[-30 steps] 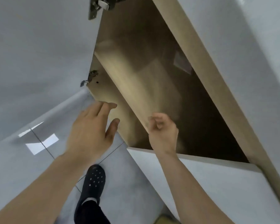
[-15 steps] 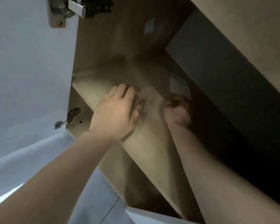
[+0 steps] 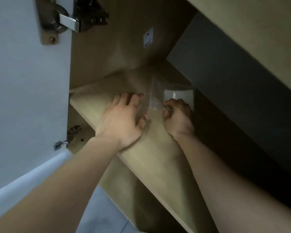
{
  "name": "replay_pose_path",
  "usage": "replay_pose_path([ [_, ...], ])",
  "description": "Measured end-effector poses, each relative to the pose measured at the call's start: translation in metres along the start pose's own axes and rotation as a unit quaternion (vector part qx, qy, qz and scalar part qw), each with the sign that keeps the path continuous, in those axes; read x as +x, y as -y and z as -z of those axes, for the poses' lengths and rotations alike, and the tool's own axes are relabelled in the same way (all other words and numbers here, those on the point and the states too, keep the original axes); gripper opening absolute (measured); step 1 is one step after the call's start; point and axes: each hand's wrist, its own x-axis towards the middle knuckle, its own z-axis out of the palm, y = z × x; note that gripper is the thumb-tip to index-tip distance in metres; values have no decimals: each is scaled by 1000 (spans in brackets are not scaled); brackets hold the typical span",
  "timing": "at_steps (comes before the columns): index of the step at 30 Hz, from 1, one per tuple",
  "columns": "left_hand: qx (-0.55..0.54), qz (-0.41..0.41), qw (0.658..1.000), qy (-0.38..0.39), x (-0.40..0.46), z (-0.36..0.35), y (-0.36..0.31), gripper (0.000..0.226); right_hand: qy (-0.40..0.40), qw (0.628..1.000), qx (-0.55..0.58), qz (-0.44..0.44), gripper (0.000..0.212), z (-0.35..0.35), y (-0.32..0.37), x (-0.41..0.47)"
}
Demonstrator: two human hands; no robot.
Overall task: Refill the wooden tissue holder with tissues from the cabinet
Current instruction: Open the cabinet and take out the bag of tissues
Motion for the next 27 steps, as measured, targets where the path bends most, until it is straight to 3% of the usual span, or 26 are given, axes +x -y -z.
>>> replay_pose_path([
  [6, -81, 56, 995, 22, -29, 25, -13, 57, -7, 994, 104, 15, 14, 17, 38, -61],
  [9, -215, 154, 964, 29, -48, 47, -27, 41, 3, 988, 154, 22, 13, 39, 62, -105],
  [12, -259, 214, 942, 6, -72, 81, -40, 25, 45, 971, 232, 35, 13, 77, 88, -145],
  [16, -233, 248, 940, 17, -102, 143, -62, 42, 120, 957, 266, 7, 16, 126, 110, -174],
  [22, -124, 255, 956, 72, -146, 258, -111, 39, 201, 922, 330, -39, 15, 247, 144, -195],
  [27, -46, 233, 963, 126, -154, 350, -161, 38, 184, 939, 281, 79, 28, 357, 167, -174],
])
